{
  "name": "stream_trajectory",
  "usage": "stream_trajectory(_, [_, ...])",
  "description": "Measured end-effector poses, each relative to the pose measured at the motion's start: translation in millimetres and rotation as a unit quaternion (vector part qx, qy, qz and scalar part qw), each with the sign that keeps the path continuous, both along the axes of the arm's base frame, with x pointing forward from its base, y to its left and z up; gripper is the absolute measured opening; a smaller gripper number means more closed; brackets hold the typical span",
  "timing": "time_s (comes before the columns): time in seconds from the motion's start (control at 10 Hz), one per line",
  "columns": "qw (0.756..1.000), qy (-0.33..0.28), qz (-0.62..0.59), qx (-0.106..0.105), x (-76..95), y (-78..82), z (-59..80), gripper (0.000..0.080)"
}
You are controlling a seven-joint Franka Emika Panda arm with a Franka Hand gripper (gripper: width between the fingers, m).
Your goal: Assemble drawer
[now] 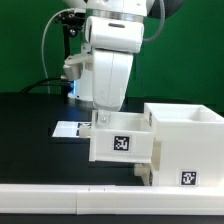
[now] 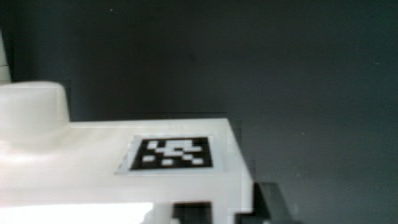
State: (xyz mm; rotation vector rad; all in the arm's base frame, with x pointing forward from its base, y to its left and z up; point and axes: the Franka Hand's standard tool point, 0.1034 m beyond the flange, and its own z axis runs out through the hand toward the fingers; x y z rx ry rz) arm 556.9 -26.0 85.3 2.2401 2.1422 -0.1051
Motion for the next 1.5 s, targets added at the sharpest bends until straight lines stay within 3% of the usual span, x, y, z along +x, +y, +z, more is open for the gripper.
stream_trajectory(0.8, [1.000,0.005,-0.011,0.002,-6.2,11.3,-11.0,0.0038])
stream_trajectory(1.5, [1.000,0.001,0.000,0.006,-5.0,24.4,-10.9,0.0038])
